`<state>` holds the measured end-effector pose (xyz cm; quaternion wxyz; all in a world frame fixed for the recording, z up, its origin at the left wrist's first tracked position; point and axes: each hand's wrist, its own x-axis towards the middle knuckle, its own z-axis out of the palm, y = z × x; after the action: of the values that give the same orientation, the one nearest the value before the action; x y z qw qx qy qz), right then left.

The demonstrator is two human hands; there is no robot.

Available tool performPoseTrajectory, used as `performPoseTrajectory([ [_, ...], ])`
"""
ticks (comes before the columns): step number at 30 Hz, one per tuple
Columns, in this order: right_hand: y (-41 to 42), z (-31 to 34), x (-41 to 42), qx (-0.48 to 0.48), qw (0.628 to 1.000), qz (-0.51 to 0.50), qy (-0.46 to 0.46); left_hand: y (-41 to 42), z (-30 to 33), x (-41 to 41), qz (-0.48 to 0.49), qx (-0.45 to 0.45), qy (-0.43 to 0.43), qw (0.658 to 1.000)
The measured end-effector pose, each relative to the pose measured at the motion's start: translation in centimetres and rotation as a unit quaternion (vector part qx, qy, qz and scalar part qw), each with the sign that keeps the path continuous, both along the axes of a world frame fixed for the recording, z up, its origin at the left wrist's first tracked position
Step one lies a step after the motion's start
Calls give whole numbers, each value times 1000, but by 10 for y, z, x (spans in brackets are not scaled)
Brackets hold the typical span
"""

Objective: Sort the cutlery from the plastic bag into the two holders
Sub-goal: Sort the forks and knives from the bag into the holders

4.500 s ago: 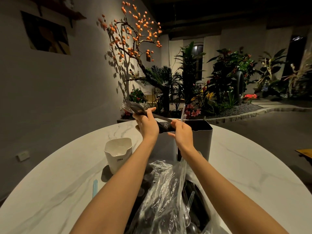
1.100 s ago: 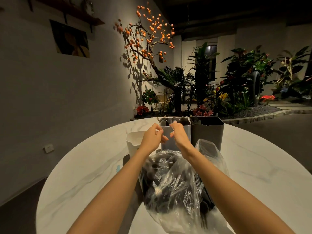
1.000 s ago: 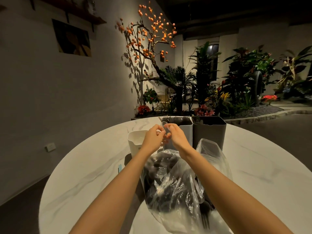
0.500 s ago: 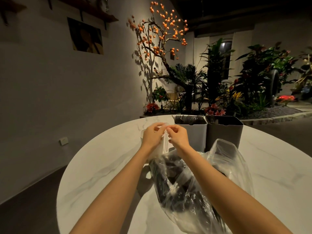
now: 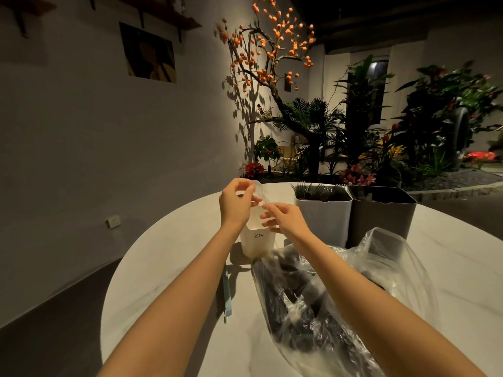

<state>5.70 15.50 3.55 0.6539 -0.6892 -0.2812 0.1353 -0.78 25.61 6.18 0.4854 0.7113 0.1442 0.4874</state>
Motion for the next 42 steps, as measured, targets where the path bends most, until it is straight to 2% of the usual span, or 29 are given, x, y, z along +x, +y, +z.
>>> performPoseTrajectory([
  [5, 5, -11, 15, -25, 980, -163, -108, 18, -6, 8, 47, 0, 35, 998],
  [9, 7, -16, 17, -59, 973, -172, -140, 20, -15, 14, 109, 11, 55, 992],
  [13, 9, -22, 19, -40, 973, -172, -145, 20, -20, 17, 168, 57, 63, 982],
  [16, 8, -28, 24, -43, 977, -161, -134, 23, -29, 24, 154, 148, 172, 962],
  [19, 8, -36, 29, -45, 979, -155, -121, 24, -37, 29, 162, 247, 310, 904],
  [22, 7, -37, 29, -38, 982, -145, -116, 20, -40, 35, 172, 275, 375, 868],
  [25, 5, -35, 29, -31, 985, -130, -108, 19, -41, 39, 138, 230, 376, 887],
  [28, 3, -33, 28, -30, 987, -119, -99, 21, -37, 37, 121, 179, 300, 929],
  [33, -6, -24, 20, -17, 989, -104, -100, 6, -25, 31, 54, 141, 198, 968],
  [36, -13, -15, 14, -8, 990, -103, -96, -10, -22, 28, 0, 137, 182, 974],
  [42, -39, 2, 7, 8, 988, -130, -86, -44, -17, 22, -48, 144, 160, 975],
])
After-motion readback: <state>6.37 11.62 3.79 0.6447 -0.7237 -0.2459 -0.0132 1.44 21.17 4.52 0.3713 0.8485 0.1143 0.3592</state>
